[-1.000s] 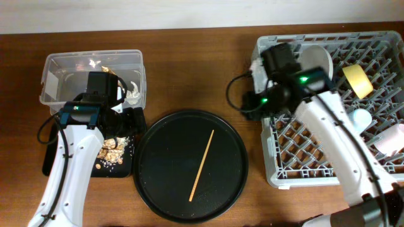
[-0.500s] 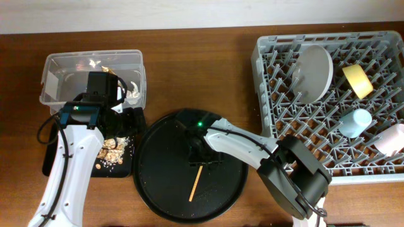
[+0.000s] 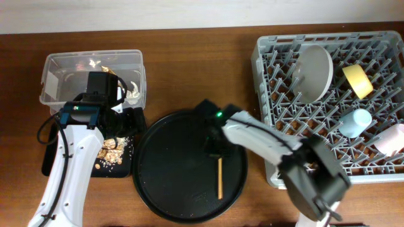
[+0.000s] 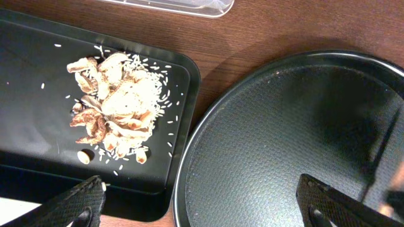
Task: Sort waste into correct bins and load items into the dishwasher rack
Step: 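Grasp the second chopstick with the right gripper and place it in the rack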
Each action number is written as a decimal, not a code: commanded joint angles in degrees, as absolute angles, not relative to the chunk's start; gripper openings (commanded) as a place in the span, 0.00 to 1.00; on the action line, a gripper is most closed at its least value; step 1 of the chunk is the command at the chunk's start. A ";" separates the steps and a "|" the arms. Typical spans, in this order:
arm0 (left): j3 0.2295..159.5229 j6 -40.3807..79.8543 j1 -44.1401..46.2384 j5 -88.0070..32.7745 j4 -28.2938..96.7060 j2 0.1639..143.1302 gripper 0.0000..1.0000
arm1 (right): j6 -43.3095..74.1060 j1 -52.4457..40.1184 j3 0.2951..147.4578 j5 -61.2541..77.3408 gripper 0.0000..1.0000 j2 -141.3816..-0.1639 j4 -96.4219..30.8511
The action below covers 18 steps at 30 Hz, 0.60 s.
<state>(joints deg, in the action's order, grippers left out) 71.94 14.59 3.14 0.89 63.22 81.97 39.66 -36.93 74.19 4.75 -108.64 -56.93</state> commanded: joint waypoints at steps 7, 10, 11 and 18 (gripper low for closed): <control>72.14 14.96 2.94 1.26 63.24 82.17 0.96 | 5.04 -9.76 84.16 -0.64 0.04 -89.12 -67.37; 72.14 14.98 2.94 0.82 63.24 82.17 0.96 | 1.13 -5.82 84.12 1.61 0.04 -93.10 -67.55; 72.14 14.96 2.94 0.82 63.24 82.17 0.96 | 0.84 -5.50 84.05 1.37 0.04 -94.78 -67.55; 72.14 14.96 2.94 0.86 63.26 82.17 0.96 | 0.89 -5.26 85.43 0.60 0.42 -97.30 -67.31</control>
